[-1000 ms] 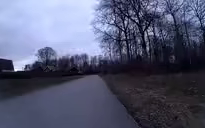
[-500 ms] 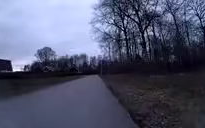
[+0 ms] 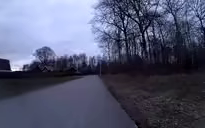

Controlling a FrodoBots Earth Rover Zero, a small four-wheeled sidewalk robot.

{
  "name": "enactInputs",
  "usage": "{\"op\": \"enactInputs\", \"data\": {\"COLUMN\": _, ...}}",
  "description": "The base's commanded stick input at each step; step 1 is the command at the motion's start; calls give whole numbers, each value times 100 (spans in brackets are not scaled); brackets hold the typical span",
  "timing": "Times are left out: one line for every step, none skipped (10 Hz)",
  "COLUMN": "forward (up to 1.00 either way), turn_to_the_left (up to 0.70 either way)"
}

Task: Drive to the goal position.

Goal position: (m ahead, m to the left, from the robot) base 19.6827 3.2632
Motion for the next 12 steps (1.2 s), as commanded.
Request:
{"op": "enactInputs", "data": {"forward": 70, "turn_to_the_left": 30}}
{"op": "enactInputs", "data": {"forward": 70, "turn_to_the_left": 35}}
{"op": "enactInputs", "data": {"forward": 70, "turn_to_the_left": 35}}
{"op": "enactInputs", "data": {"forward": 70, "turn_to_the_left": 35}}
{"op": "enactInputs", "data": {"forward": 70, "turn_to_the_left": 3}}
{"op": "enactInputs", "data": {"forward": 70, "turn_to_the_left": 0}}
{"op": "enactInputs", "data": {"forward": 70, "turn_to_the_left": 0}}
{"op": "enactInputs", "data": {"forward": 70, "turn_to_the_left": 0}}
{"op": "enactInputs", "data": {"forward": 70, "turn_to_the_left": 0}}
{"op": "enactInputs", "data": {"forward": 70, "turn_to_the_left": 0}}
{"op": "enactInputs", "data": {"forward": 70, "turn_to_the_left": 0}}
{"op": "enactInputs", "data": {"forward": 70, "turn_to_the_left": 22}}
